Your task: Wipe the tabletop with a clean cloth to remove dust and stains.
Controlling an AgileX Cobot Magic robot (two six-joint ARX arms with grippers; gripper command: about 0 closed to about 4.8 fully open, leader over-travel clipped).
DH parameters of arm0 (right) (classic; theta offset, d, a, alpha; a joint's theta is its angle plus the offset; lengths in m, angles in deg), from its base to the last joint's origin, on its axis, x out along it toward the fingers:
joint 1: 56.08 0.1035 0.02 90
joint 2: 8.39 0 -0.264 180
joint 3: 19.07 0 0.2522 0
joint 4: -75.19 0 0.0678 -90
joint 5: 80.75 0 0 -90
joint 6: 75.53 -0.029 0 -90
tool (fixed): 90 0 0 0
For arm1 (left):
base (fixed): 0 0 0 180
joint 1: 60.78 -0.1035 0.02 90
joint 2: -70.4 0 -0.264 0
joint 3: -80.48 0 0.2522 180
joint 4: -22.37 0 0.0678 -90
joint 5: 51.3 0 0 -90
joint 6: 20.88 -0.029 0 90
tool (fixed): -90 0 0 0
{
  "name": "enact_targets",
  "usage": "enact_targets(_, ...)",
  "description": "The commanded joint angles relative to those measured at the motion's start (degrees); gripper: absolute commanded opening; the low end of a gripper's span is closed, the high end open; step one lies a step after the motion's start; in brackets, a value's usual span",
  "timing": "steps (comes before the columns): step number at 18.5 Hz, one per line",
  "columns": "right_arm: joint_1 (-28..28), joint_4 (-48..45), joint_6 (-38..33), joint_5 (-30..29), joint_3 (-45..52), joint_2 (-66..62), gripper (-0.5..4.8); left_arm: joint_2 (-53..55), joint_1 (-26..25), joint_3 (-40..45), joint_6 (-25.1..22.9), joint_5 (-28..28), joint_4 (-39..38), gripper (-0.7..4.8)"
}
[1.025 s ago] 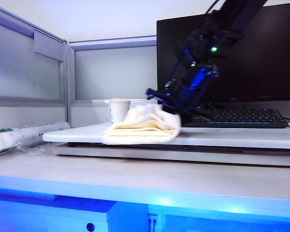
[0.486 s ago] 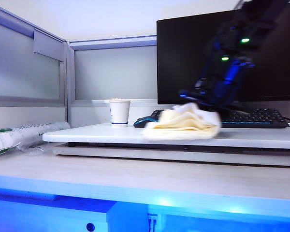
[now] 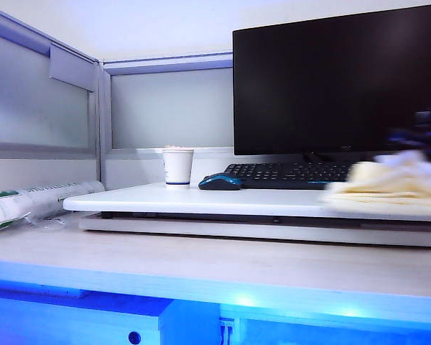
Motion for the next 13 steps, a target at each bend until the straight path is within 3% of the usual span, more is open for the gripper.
enact_targets(1,-3.0,5.5,5.6,0.2,0.8,2.1,-0.09,0.0,-0.1,-0.1,0.0,0.0,0.3,-0.06)
enact_targets(9,-2.7,2.8,5.2,-6.5,0.7,3.1,-0.03,0.0,-0.1,-0.1,0.0,-0.1,0.3,-0.06)
enact_targets(11,-2.7,0.4,4.5,-8.1,0.7,3.1,1.42,0.0,-0.1,-0.1,0.0,0.0,0.3,-0.05)
enact_targets(13,-2.7,-1.9,2.3,-10.3,0.7,3.1,2.25,0.0,-0.1,-0.1,0.0,0.0,0.3,-0.05)
